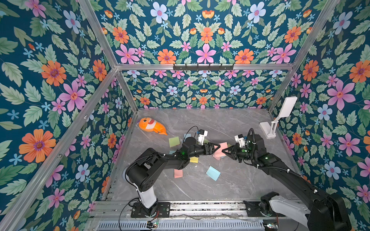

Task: Tear off pages from different memo pads
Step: Pick up the memo pad from the center of the board.

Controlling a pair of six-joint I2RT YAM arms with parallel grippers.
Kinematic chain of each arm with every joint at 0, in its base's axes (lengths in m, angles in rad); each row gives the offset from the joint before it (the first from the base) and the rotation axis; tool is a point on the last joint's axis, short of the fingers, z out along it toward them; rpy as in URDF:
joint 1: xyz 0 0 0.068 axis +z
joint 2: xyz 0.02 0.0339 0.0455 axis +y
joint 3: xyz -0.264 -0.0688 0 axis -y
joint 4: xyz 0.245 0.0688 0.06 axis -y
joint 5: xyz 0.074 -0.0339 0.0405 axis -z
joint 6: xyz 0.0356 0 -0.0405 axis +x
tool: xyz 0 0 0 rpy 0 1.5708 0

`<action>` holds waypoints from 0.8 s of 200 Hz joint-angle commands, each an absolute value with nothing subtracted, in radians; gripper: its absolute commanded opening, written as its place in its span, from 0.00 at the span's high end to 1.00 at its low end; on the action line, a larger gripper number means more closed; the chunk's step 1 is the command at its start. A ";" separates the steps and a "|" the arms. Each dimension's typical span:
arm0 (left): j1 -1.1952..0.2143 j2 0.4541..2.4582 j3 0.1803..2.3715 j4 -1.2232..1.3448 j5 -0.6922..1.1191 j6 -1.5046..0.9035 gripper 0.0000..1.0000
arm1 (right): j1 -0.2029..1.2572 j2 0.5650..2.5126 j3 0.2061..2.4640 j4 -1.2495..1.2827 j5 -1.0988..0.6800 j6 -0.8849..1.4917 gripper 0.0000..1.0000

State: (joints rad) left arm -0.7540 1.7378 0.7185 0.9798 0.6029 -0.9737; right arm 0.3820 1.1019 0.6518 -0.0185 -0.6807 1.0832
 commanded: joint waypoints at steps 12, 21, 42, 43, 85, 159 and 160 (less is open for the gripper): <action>-0.720 1.695 0.687 1.091 0.623 -1.023 0.49 | 0.404 1.144 0.662 0.112 -0.718 1.142 0.94; -0.713 1.685 0.686 1.081 0.625 -1.016 0.56 | 0.412 1.152 0.664 0.123 -0.718 1.147 0.94; -0.712 1.685 0.699 1.074 0.640 -1.016 0.73 | 0.426 1.165 0.672 0.146 -0.722 1.154 0.94; -0.711 1.686 0.699 1.074 0.641 -1.018 0.74 | 0.426 1.166 0.672 0.146 -0.723 1.155 0.94; -0.698 1.701 0.710 1.061 0.651 -1.054 1.00 | 0.431 1.182 0.678 0.154 -0.738 1.145 0.81; -0.626 1.635 0.753 0.572 0.556 -0.906 1.00 | 0.449 1.241 0.800 -0.219 -0.570 0.785 0.61; -0.625 1.635 0.753 0.570 0.556 -0.906 1.00 | 0.451 1.244 0.804 -0.226 -0.564 0.779 0.61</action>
State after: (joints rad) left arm -0.6411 1.6501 0.7563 0.7254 0.5774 -0.9634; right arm 0.4335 1.2110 0.7551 -0.0467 -0.6647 0.9672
